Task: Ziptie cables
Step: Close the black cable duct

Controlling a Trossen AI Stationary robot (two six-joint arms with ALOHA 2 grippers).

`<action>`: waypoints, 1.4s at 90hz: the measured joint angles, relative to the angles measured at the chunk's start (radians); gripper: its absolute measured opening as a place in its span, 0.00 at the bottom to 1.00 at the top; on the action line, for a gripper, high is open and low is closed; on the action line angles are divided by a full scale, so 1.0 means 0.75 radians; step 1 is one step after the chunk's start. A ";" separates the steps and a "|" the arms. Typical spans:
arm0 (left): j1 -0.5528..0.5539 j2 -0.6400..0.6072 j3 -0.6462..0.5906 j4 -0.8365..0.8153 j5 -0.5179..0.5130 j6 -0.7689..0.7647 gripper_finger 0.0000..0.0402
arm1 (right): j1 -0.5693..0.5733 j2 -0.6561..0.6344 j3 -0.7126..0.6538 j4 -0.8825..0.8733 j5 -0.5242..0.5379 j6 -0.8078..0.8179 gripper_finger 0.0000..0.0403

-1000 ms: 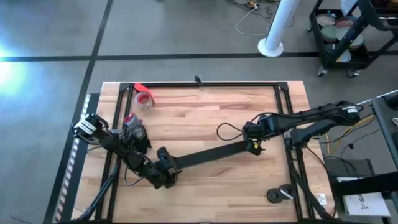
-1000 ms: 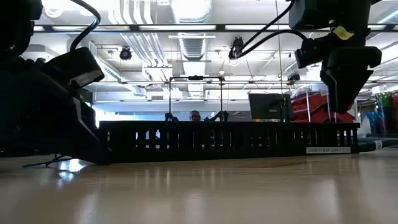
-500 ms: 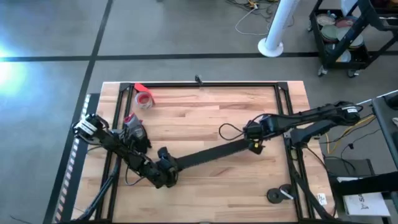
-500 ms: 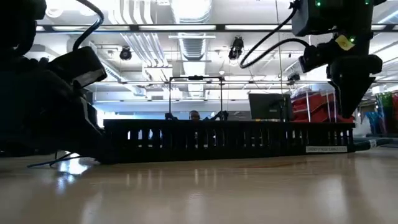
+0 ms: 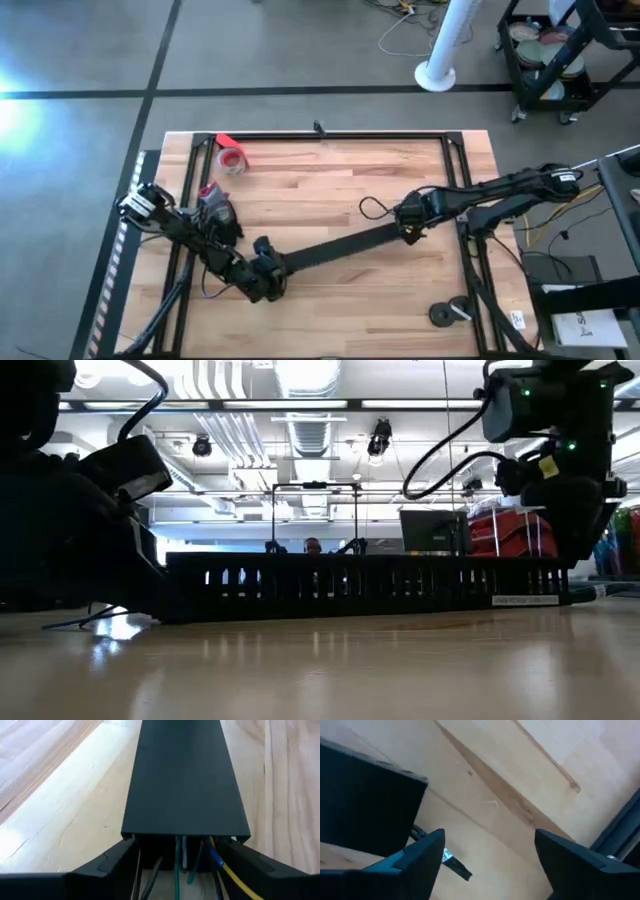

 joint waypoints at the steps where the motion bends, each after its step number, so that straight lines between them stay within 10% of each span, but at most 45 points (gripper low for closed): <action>1: 0.000 0.000 0.000 0.000 0.000 0.001 0.54 | -0.001 0.000 -0.001 0.019 0.000 -0.001 0.68; 49: 0.004 0.001 0.010 -0.007 0.013 0.031 0.54 | -0.002 0.008 0.002 0.006 -0.035 -0.036 0.45; 79: 0.010 0.001 0.009 -0.010 0.028 0.043 0.55 | 0.005 0.006 0.181 0.184 -0.010 -0.649 0.37; 126: 0.011 -0.004 0.007 -0.154 0.140 0.003 0.54 | 0.022 0.222 0.166 0.432 -0.371 -1.169 0.84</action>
